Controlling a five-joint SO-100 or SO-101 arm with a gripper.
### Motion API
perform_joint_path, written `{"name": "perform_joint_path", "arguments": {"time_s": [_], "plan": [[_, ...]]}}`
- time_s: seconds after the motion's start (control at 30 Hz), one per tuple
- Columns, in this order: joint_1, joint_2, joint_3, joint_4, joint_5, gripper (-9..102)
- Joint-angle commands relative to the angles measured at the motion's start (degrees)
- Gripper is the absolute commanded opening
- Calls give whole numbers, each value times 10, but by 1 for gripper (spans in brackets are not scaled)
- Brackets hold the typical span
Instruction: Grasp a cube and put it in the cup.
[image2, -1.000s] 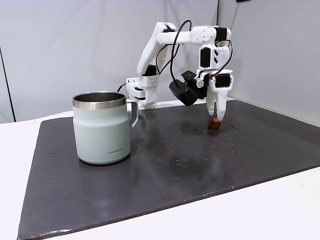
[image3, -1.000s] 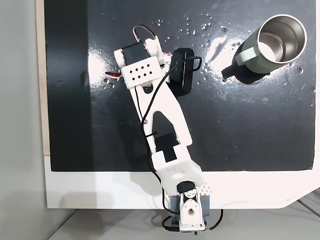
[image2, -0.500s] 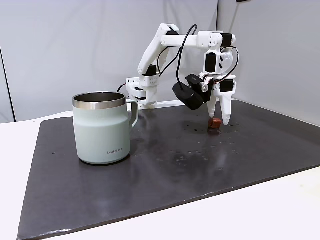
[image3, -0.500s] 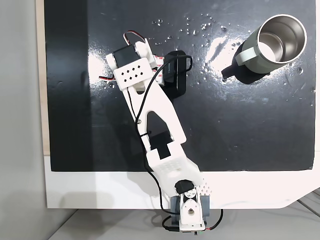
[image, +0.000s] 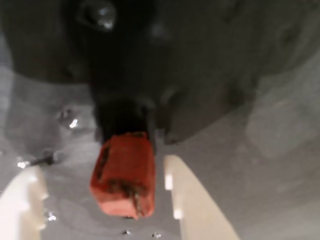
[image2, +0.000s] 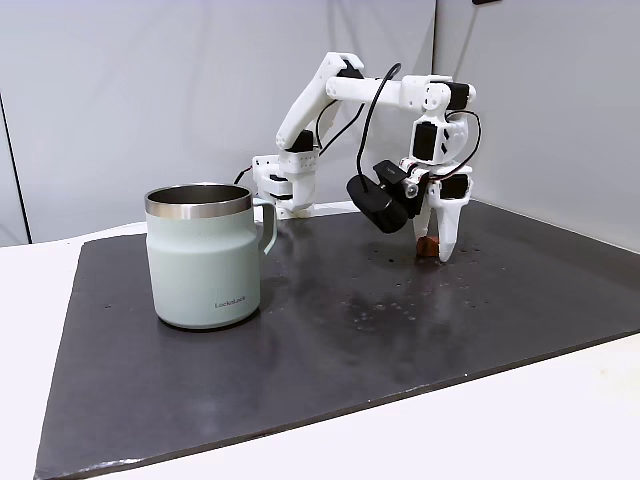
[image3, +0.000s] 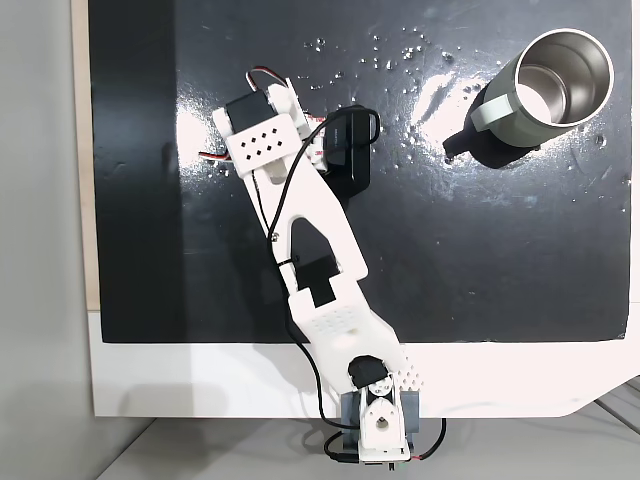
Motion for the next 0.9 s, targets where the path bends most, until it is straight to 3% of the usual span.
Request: {"name": "perform_joint_path", "arguments": {"time_s": [0.0,0.27,0.57,0.87], "plan": [[0,5,-33,9,-4,18],[1,7,-33,10,-7,3],[0,33,-71,32,-12,2],[3,192,-114,76,-27,1]]}}
